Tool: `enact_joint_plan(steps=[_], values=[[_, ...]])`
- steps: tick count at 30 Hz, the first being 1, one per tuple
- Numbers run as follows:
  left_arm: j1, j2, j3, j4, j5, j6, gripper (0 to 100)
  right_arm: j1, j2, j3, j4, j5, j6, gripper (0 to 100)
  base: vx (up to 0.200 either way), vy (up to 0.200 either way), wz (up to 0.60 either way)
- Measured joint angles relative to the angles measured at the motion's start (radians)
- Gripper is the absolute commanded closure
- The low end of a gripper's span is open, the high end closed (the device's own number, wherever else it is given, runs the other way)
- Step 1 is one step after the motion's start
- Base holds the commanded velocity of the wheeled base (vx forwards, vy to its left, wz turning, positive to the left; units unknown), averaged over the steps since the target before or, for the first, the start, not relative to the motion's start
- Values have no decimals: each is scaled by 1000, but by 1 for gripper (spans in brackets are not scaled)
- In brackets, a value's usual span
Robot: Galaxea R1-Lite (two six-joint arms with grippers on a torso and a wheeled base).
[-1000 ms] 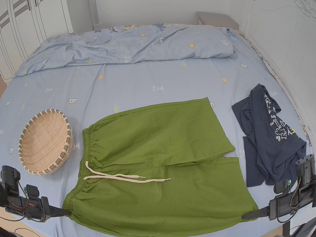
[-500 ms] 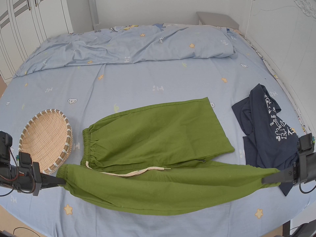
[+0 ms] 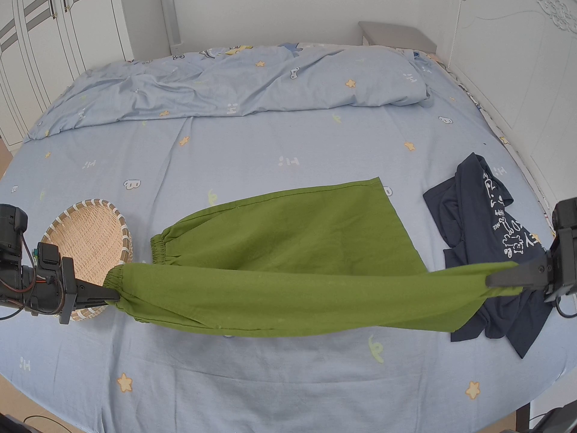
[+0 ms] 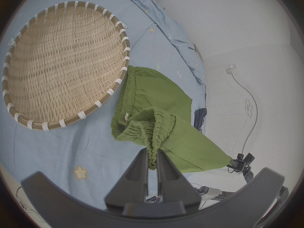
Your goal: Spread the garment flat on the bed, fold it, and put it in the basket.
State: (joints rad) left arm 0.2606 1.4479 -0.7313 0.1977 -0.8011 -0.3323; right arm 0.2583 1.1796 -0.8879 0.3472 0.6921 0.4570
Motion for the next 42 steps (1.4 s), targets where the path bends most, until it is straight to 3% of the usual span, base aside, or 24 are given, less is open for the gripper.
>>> enact_joint_plan(steps=[9, 19, 42], values=[[6, 62, -56, 4, 3, -5, 100, -6, 169, -230, 15, -1, 0, 100, 0, 0, 0], [-5, 163, -234, 21, 5, -135, 100, -39, 406, -499, 48, -1, 3, 100, 0, 0, 0], [-16, 333, -398, 25, 6, -150, 100, -107, 747, -843, 36, -1, 26, 100, 0, 0, 0]])
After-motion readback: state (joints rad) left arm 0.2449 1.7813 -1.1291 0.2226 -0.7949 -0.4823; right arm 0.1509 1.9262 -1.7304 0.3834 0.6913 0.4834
